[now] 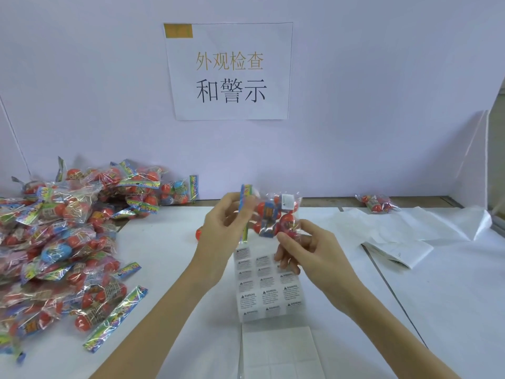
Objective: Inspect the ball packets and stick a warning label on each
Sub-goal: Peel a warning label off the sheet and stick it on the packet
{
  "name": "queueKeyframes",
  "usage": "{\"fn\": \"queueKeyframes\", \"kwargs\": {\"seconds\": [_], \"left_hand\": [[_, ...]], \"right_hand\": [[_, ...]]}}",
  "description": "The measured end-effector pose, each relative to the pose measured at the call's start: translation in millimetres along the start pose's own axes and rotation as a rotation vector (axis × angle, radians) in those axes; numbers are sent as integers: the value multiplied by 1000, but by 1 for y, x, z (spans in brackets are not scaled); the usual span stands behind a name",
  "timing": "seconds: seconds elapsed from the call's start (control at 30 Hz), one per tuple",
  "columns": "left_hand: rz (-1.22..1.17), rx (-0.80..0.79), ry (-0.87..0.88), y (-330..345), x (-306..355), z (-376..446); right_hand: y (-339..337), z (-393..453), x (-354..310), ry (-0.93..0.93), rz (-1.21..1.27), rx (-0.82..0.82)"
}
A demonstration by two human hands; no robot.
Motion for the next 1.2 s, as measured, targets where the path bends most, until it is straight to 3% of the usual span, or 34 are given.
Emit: {"fn": "queueKeyframes", "kwargs": {"seconds": [0.07,0.33,0.43,0.53,0.6,0.7,0.77,0.9,1.03,1.2], "left_hand": [[28,-77,36,10,1,-1],[-21,7,-4,1,-8,3],[109,85,-90,-2,-17,0],[-404,-95,-358,21,-27,-3],[-401,-171,-329,28,-23,-5],[-275,-24,-230,17,-24,-5],[-315,19,-233,13,-26,-4],[-283,-31,-197,12,-19,-1],[-256,-51,-229,15,-23,-3],[-303,211,-250,-30,-32,8]], "right_hand": [[-5,1,-2,1,63,21],[-5,2,2,110,198,-121],[-19,4,-5,-66,62,31],[-22,0,-14,-258,-218,124],[-11,-3,-14,-311,-263,72],[-5,-6,-19,-335,-218,26],[-5,-9,-25,-352,-129,34],[-9,-4,-15,-184,50,88],[-10,2,-5,-82,-253,14],[-25,6,-1,75,-150,-18]]}}
Point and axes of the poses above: each hand's wrist, its own z-axis towards the middle knuckle, its own y-axis out of the palm, x = y × z, the point moved 8 cm from there along z, towards the middle knuckle, and after that the axes turned 7 degrees about z, right-handed, at the moved point
